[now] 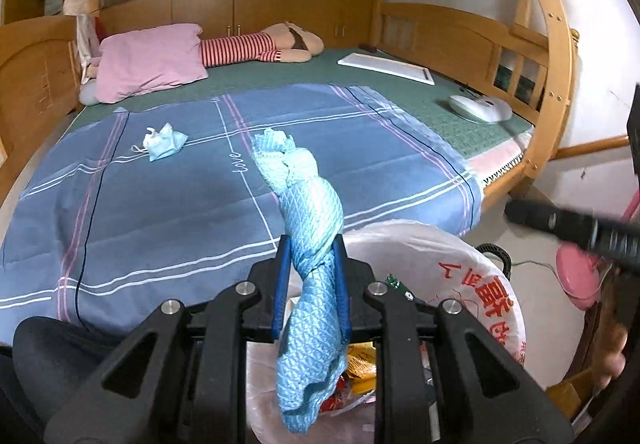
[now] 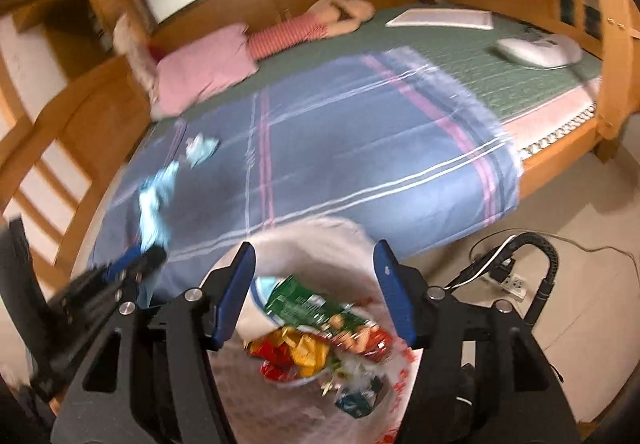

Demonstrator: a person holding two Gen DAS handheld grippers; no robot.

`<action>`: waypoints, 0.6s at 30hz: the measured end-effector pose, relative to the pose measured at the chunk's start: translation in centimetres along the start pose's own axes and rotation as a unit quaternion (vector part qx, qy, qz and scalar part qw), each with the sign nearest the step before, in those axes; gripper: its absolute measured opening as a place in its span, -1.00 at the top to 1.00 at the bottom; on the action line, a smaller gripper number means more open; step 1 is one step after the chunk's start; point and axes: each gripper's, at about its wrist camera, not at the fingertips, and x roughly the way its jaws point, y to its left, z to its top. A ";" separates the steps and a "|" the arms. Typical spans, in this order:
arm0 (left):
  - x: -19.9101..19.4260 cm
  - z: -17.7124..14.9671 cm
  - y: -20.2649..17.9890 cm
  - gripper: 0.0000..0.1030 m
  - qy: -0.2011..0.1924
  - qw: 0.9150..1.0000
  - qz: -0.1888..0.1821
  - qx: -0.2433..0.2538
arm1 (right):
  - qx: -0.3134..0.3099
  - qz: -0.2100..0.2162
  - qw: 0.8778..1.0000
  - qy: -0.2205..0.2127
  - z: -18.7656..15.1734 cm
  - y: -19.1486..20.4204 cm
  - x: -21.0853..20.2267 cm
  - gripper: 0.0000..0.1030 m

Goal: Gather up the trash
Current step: 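Carry the green snack bag and blue cloth over the bin and open both grippers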

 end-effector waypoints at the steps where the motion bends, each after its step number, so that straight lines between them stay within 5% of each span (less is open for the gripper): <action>1: 0.0 -0.1 -0.2 0.59 0.002 1.000 -0.004 0.003 | 0.006 -0.007 1.000 -0.007 0.1 -0.4 -0.2 -0.18; 18: 1.1 -2.2 -2.8 0.58 0.048 0.995 -0.055 0.062 | 0.042 -0.021 0.999 -0.006 0.1 -2.0 0.1 -0.18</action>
